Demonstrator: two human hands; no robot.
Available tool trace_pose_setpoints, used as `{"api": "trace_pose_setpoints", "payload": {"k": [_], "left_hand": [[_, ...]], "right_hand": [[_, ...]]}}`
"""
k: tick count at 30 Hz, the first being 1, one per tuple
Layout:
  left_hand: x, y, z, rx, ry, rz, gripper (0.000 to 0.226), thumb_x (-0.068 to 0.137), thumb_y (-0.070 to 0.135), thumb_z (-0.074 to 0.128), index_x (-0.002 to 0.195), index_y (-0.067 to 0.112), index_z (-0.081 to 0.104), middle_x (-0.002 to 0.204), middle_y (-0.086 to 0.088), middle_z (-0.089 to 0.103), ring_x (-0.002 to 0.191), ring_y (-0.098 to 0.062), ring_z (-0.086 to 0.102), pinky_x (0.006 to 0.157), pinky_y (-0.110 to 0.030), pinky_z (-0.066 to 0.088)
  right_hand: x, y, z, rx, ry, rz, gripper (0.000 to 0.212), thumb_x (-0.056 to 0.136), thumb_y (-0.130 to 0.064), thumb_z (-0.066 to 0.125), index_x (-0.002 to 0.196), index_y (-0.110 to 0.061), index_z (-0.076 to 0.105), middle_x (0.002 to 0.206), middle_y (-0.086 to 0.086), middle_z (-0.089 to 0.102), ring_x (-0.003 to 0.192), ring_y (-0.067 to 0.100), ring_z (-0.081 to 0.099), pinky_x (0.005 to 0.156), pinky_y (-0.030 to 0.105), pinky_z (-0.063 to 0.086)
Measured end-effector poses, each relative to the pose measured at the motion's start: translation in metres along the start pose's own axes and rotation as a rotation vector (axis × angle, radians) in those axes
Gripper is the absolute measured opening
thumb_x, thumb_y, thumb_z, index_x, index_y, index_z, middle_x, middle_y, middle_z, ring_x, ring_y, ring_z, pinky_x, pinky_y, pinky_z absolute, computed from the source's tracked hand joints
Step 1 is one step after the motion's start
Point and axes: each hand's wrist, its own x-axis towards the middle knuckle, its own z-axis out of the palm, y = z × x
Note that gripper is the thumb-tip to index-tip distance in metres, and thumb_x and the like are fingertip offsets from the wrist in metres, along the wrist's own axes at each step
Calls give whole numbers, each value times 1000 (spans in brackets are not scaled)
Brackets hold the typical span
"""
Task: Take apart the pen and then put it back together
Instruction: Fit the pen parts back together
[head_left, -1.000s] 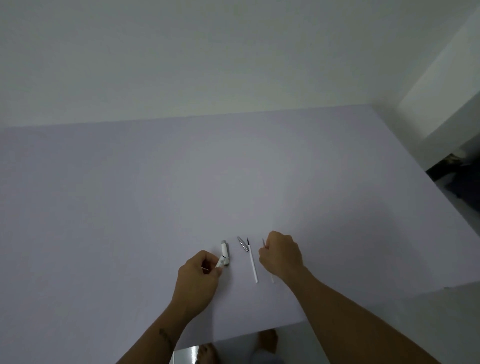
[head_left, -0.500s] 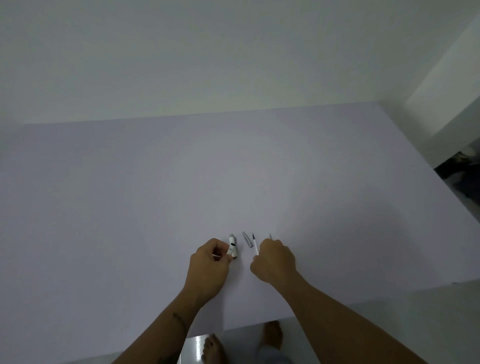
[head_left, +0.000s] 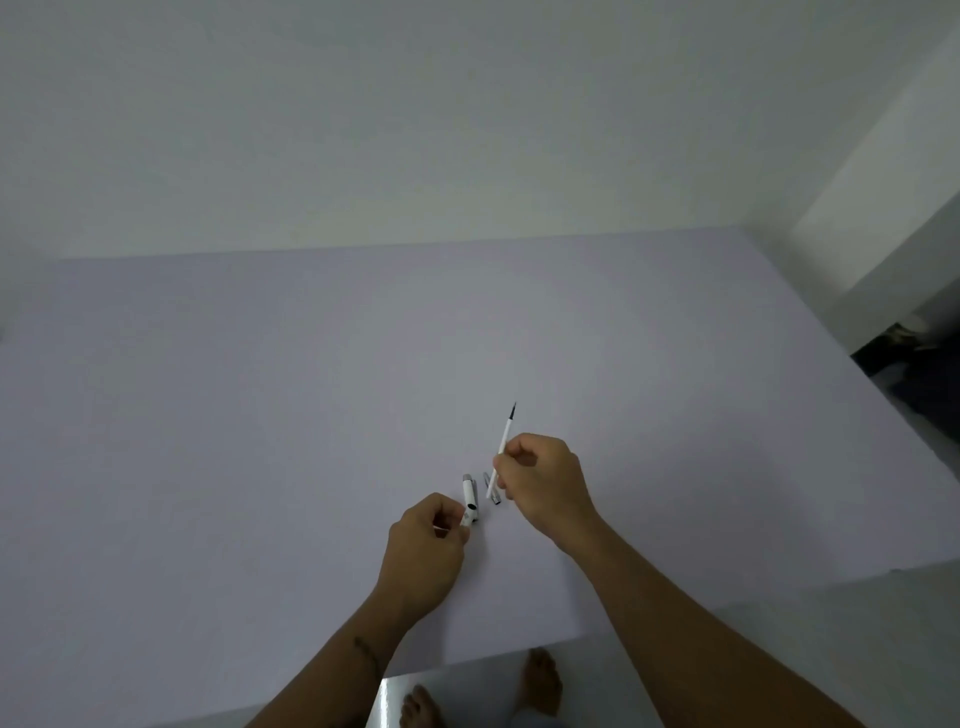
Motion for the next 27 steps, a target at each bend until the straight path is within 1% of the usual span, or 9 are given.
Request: {"api": "trace_pose_setpoints", "payload": {"k": [2,5,7,12,16,20,22,24,27], "left_hand": [[-1,1,0,-3,-4,7,10,90,8,59,88,14,66,87,-5,69,73,-17,58,61,-18,44],[-1,2,-1,-15,-1,25,11,89,7,59,87,14,67,86,-6,69,73,-18,58,61,-21,46],[-1,3,-1,-27,2,34,11,90,6,59,87,13,67,85,-7,69,74,-20,60,64,-24,49],[-1,-1,-2,-47,3,41,10,89,7,61,86,15,66,83,-5,69,78,-27,64,69,-30,53],[-1,0,-1,-65,8,51,8,89,7,61,88,14,67,84,-5,69,78,-25,64,67,-24,52],[2,0,-2,-88,16,72,8,89,9,63,86,16,67,82,0,70,77,-18,65,67,-23,51],[4,0,-3,-90,29,65,8,89,11,64,85,17,67,82,1,70,77,-17,65,65,-23,50],[6,-2,-4,-87,50,53,8,89,12,64,84,18,66,84,2,69,78,-16,65,64,-20,48],[8,-4,-4,-98,77,40,10,88,13,65,81,19,64,83,3,69,79,-17,66,63,-20,49]], "right_hand": [[-3,-6,0,33,-22,-16,19,82,-19,61,65,-11,64,65,8,71,61,28,64,61,39,56],[-7,-8,2,23,-44,-29,21,83,-17,61,62,-15,63,56,-3,66,52,9,58,55,28,50],[-9,-7,4,13,-45,-27,21,85,-17,61,64,-15,63,55,-7,64,48,3,57,53,24,47],[-13,-6,8,35,-30,-22,17,87,-23,62,72,-15,68,64,-1,70,56,10,60,59,32,52],[-13,-2,8,31,-46,-17,16,85,-23,64,72,-15,69,64,-1,69,56,12,60,60,32,52],[-10,3,6,-49,-188,-70,10,85,-21,68,86,-17,77,57,-10,61,50,1,53,52,15,42],[-4,7,1,-30,-188,-29,18,83,-21,69,99,-21,77,64,-10,62,57,2,56,56,15,42],[4,17,-6,-45,-141,36,30,82,-16,66,111,-22,73,82,-2,69,72,9,63,64,16,46],[13,35,-10,-213,-112,100,41,82,-9,55,120,-19,68,102,1,70,87,14,66,75,20,51]]}}
